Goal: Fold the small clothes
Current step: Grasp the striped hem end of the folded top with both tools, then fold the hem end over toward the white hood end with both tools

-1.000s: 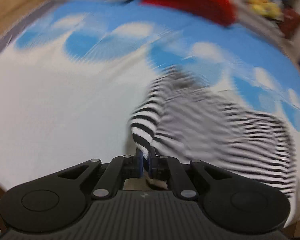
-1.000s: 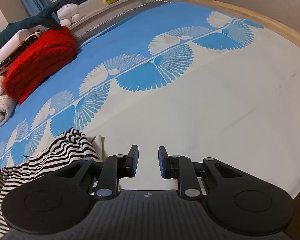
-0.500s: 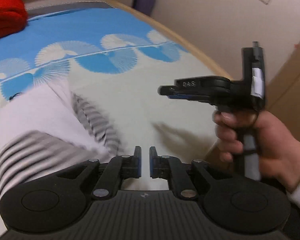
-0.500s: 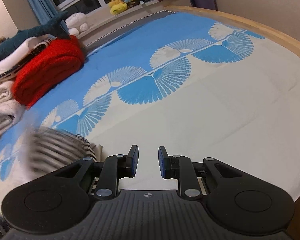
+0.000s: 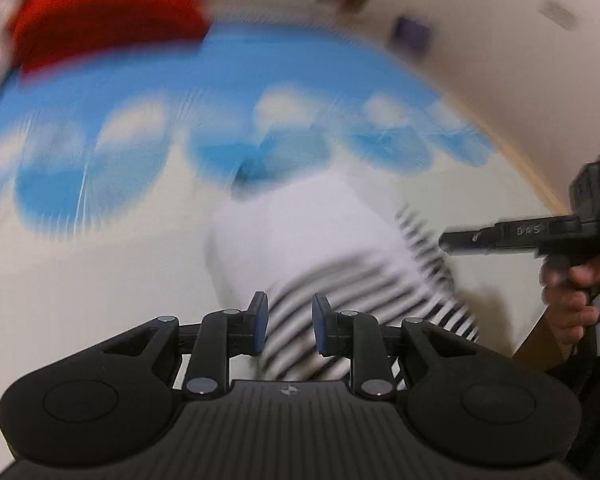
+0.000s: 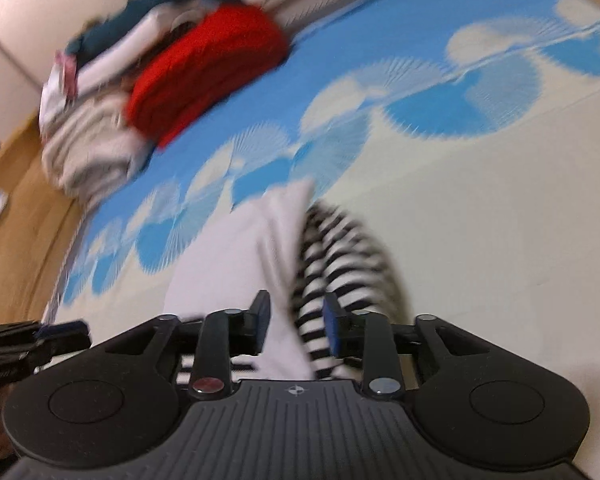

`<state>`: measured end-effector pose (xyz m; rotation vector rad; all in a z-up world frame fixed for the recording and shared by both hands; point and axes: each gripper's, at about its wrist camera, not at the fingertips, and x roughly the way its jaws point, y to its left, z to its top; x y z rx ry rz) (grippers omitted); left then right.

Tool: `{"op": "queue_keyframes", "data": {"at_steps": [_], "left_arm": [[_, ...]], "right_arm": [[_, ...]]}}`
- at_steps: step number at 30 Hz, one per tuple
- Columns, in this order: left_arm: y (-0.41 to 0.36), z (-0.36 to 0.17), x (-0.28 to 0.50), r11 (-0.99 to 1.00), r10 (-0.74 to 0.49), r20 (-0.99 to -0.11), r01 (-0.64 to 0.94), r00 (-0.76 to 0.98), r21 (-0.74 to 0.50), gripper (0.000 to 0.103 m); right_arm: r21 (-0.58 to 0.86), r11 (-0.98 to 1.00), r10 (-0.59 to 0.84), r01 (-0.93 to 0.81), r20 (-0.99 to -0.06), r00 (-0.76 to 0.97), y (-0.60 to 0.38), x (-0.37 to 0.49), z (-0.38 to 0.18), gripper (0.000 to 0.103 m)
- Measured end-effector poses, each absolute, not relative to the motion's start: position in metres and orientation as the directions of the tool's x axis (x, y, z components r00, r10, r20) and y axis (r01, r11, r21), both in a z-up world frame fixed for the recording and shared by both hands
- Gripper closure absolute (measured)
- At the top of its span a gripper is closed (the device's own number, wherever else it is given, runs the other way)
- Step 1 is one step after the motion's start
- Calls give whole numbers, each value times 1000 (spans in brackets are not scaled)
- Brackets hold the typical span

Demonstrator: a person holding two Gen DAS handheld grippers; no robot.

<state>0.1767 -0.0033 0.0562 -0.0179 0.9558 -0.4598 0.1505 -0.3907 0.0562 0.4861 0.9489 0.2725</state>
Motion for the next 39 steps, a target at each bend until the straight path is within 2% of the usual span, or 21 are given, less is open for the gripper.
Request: {"op": "queue_keyframes", "data": {"at_steps": [2,4,6,8,9,10,12,14,15,17,19,22,25,26,29,31,35,36,37,38,39], "left_arm": [[1,56,182,910,-391,-771,337,503,-241,72],[2,58,190,892,-441,-758,327,481,-312,60],[-2,52,196,863,-496,-756,340,427,-374,56],[-11,41,199,864,-483,-794,347,370,-364,56],[-15,37,200,870,-467,-809,348,357,-349,56],[-18,36,199,869,-467,-811,353,353,-347,56],[-24,32,199,858,-481,-809,371,339,-355,56],[-32,29,197,845,-501,-800,385,329,-371,45],[-37,29,196,835,-515,-792,401,327,-377,42],[-52,25,192,828,-501,-803,450,324,-335,41],[-70,10,188,840,-415,-852,493,319,-224,35],[-84,-14,184,852,-298,-906,512,300,-110,33],[-84,-18,183,858,-283,-912,503,298,-102,31],[-81,-16,184,862,-298,-908,492,293,-124,32],[-71,-6,186,860,-361,-886,472,293,-194,32],[-63,-1,188,861,-383,-876,457,293,-223,32],[-57,4,192,862,-414,-863,428,288,-271,33],[-56,6,193,860,-426,-857,423,290,-284,33],[-57,8,193,858,-436,-852,419,290,-296,33],[-57,10,194,856,-445,-847,416,289,-308,33],[-58,10,194,854,-449,-847,417,286,-312,33]], "right_arm": [[489,872,426,-16,-743,517,-375,161,45,67],[480,877,432,-25,-763,481,-360,172,37,67],[488,872,447,-34,-766,463,-353,179,30,67],[510,859,475,-48,-758,447,-349,182,28,66],[524,849,493,-60,-747,446,-348,183,29,79],[538,840,507,-73,-730,458,-350,182,33,95],[624,779,540,-55,-625,563,-373,175,52,98],[710,703,534,-38,-492,688,-407,159,73,100],[698,715,508,-25,-496,704,-415,154,76,100],[591,804,410,65,-630,659,-420,151,66,100],[514,847,372,137,-756,538,-415,160,39,100],[435,897,350,73,-803,483,-393,171,26,100],[344,939,309,-16,-820,482,-373,172,29,99],[349,937,311,-15,-814,491,-373,170,32,99],[470,882,398,2,-749,530,-390,162,42,87],[514,858,445,-5,-737,508,-397,155,40,59],[478,870,489,-124,-800,349,-391,138,23,56],[450,875,484,-178,-812,326,-387,130,23,67],[446,868,495,-218,-811,312,-388,123,24,93],[470,854,519,-224,-796,310,-393,118,27,99],[485,847,531,-217,-775,342,-403,113,32,99]]}}
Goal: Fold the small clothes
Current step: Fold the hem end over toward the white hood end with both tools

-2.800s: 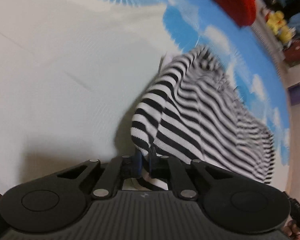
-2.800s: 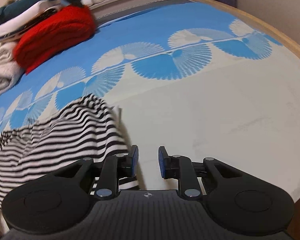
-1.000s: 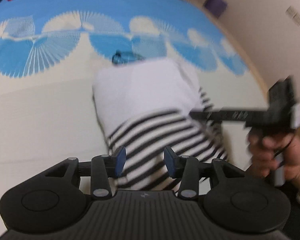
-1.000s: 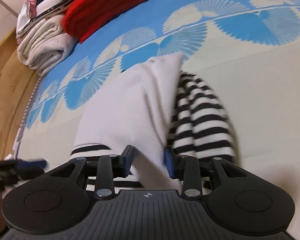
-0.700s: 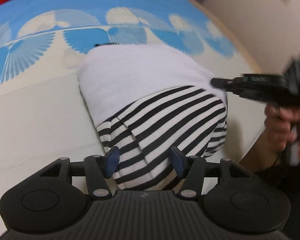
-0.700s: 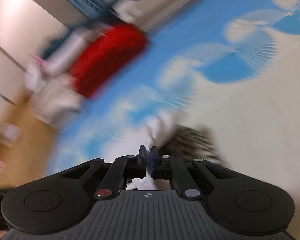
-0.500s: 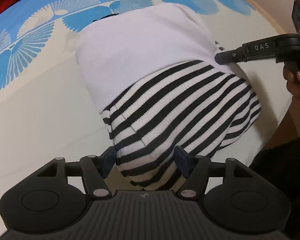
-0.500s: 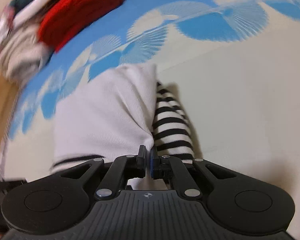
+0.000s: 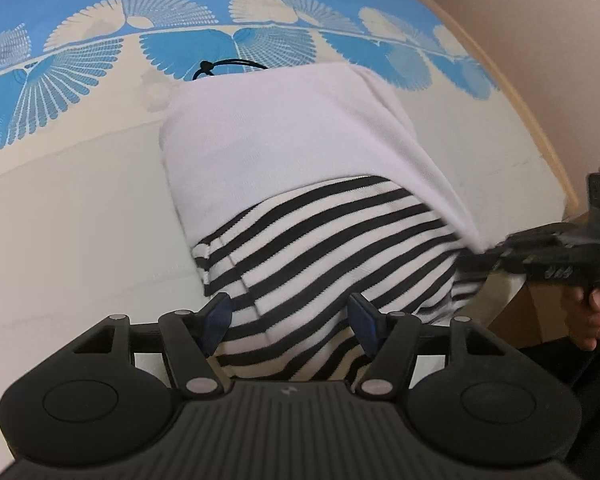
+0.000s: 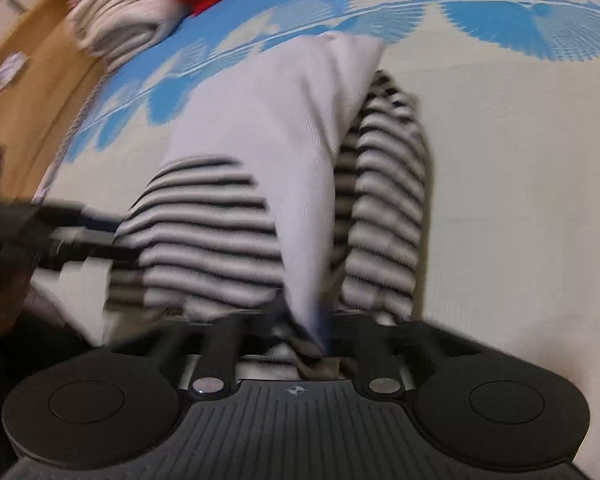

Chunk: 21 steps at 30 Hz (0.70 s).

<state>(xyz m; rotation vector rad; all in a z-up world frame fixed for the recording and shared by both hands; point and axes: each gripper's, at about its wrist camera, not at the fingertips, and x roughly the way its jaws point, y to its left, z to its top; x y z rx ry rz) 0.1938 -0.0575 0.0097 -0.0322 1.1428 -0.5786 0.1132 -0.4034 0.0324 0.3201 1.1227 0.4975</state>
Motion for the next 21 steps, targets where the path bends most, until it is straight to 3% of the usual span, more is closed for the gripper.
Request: {"op": "queue_keyframes", "data": {"at_steps": [3,5,8,11,14,16,18,21], "left_arm": [[-67,-4,197,852,-402,-884,453,241,-264,33],[-76,-15,196,851,-348,-914,479,210,-214,33],[-83,-23,197,845,-314,-932,499,178,-190,33],[-76,-15,206,855,-348,-921,462,176,-235,33],[-58,-2,221,855,-449,-869,383,209,-350,32],[-46,4,232,860,-486,-836,312,257,-404,27],[-34,2,246,873,-486,-823,210,293,-441,24],[-19,-15,264,863,-493,-821,41,289,-504,24]], "right_arm": [[569,812,554,-128,-684,475,-444,103,50,99],[519,848,511,-111,-741,435,-445,102,41,99],[344,914,394,-216,-880,265,-408,103,14,100],[324,930,364,-175,-880,305,-404,114,21,97],[392,915,387,-99,-780,492,-419,123,49,81],[479,877,412,-39,-709,572,-427,131,57,57],[514,858,420,-3,-697,581,-426,144,52,50],[484,872,379,72,-761,527,-415,172,31,39]]}}
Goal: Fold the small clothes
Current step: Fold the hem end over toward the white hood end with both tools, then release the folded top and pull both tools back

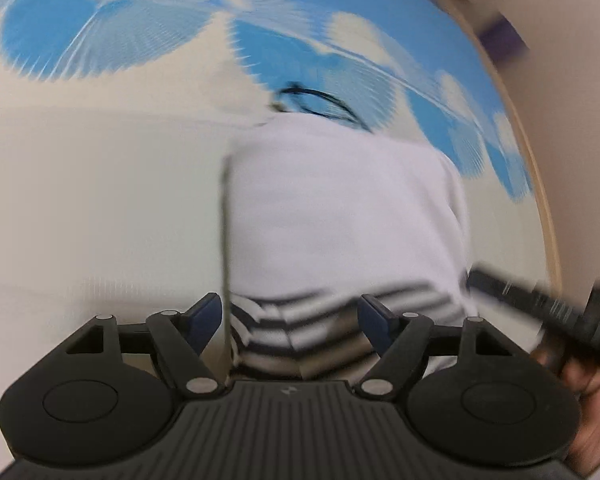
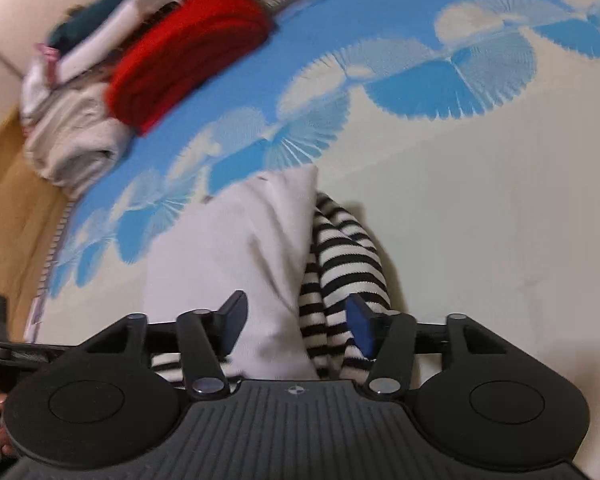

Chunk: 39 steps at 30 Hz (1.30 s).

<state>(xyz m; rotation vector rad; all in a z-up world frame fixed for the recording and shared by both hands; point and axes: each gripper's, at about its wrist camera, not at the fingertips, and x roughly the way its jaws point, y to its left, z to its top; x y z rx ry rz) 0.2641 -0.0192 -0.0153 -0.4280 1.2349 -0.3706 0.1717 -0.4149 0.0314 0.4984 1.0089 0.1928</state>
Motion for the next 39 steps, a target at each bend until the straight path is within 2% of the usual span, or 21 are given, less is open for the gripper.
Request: {"op": "queue_keyframes", "data": {"at_steps": [3,8,10,13,14,15,16,18,19,22,26,28,30,32,34,36,39], "left_arm": [[-16,-37,282,824,-531,-807,-65,258,-563,21],[-26,-65,300,779,-565,-784,-147,256,-610,14],[-30,-73,303,762,-579,-774,-168,254,-625,14],[-35,-78,310,752,-587,-762,-165,274,-638,14],[-37,-77,312,757,-581,-763,-155,282,-634,18],[-39,-73,312,770,-571,-767,-133,295,-624,30],[-41,-66,312,783,-561,-769,-107,306,-613,48],[-43,-43,309,808,-547,-765,-25,340,-589,60],[-42,-30,308,816,-542,-755,15,368,-578,61],[-30,4,309,855,-490,-730,98,477,-509,62],[11,28,319,886,-417,-698,90,583,-454,59],[31,33,326,893,-392,-686,75,613,-443,44],[49,35,328,915,-316,-686,21,655,-402,36],[57,37,323,927,-291,-679,23,674,-374,36],[56,35,320,926,-339,-696,91,633,-368,37],[51,21,319,929,-357,-740,137,569,-343,43],[40,-13,325,953,-302,-835,148,460,-263,43]], "right_arm": [[431,894,338,121,-827,449,-400,188,8,37],[431,890,340,147,-844,414,-392,201,-10,40],[456,879,365,142,-833,415,-390,205,-14,63],[461,880,375,111,-821,431,-386,204,-9,81],[459,882,373,105,-819,436,-386,204,-8,83],[461,881,374,106,-816,441,-387,204,-8,85],[469,876,377,112,-810,449,-388,204,-7,87],[483,868,380,113,-795,472,-387,204,-1,89],[486,868,380,105,-784,491,-385,205,3,89],[494,868,391,51,-743,543,-372,210,15,91],[546,837,452,-34,-654,607,-340,228,26,92],[555,829,461,-67,-610,644,-321,240,31,93],[536,841,440,-80,-591,676,-303,255,34,93],[507,857,422,-90,-592,687,-290,268,33,93],[465,881,402,-92,-631,664,-276,281,25,93],[390,919,331,-55,-690,644,-269,287,15,93],[413,911,316,18,-723,614,-277,294,5,92]]}}
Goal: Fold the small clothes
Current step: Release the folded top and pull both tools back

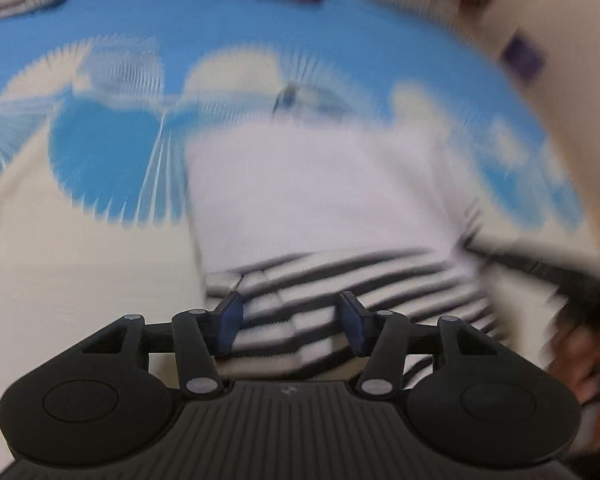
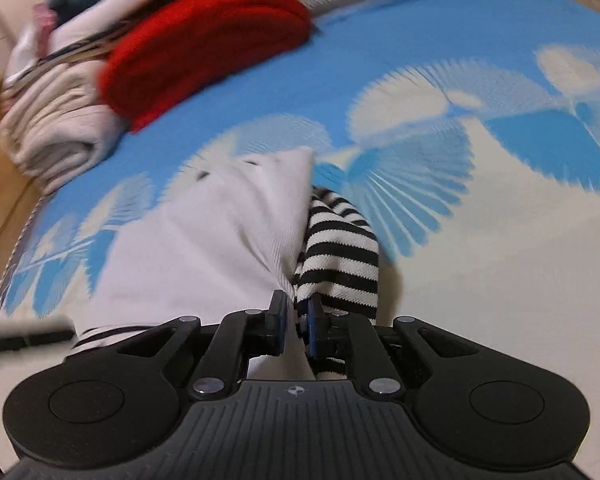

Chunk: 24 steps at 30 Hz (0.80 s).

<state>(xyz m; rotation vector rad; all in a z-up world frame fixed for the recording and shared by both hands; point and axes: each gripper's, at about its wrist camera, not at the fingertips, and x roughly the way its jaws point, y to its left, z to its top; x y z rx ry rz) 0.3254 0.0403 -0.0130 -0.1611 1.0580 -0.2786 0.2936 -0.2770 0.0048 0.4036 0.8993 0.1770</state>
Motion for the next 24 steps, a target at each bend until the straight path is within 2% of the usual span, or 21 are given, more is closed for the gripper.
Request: {"op": "queue_keyframes", "data": {"at_steps": [4,6,7,8,9,10,12,14,17,20,21,22,23,24], "left_arm": [[51,6,313,946,-321,-802,136,503,-293,45],[53,19,301,931,-364,-766,193,530,-309,44],[51,17,298,927,-376,-773,215,511,-309,44],[47,7,300,931,-364,-802,221,474,-291,44],[42,-5,302,942,-327,-840,219,434,-254,40],[39,-16,303,952,-291,-863,218,412,-217,30],[41,-24,301,959,-266,-871,206,412,-194,22],[45,-13,291,968,-242,-857,169,456,-184,22],[43,15,262,985,-133,-811,170,569,-42,20],[44,50,227,988,-43,-715,134,697,71,7],[45,62,210,990,-19,-666,108,746,91,1],[43,75,192,991,-6,-619,86,785,100,1],[42,85,170,993,-1,-567,68,824,97,1],[41,91,150,994,-5,-528,60,849,87,1]], "right_arm": [[391,920,300,6,-716,630,-272,279,15,82],[414,910,338,-34,-692,638,-271,268,25,80],[433,899,373,-62,-685,626,-270,263,26,71],[436,894,404,-98,-695,595,-267,260,25,67],[410,904,403,-121,-722,562,-263,259,20,66],[341,929,363,-140,-778,513,-257,259,10,68],[221,964,263,-147,-872,413,-252,257,-14,69],[236,965,261,-111,-870,419,-260,251,-11,69],[134,989,147,-61,-838,525,-266,226,20,68],[31,997,67,-67,-750,658,-266,190,58,66],[18,998,51,-54,-710,702,-266,175,72,60],[22,999,44,-39,-672,739,-267,158,85,49],[30,999,41,-29,-641,766,-266,142,95,43],[35,999,40,-23,-613,789,-265,127,104,30]]}}
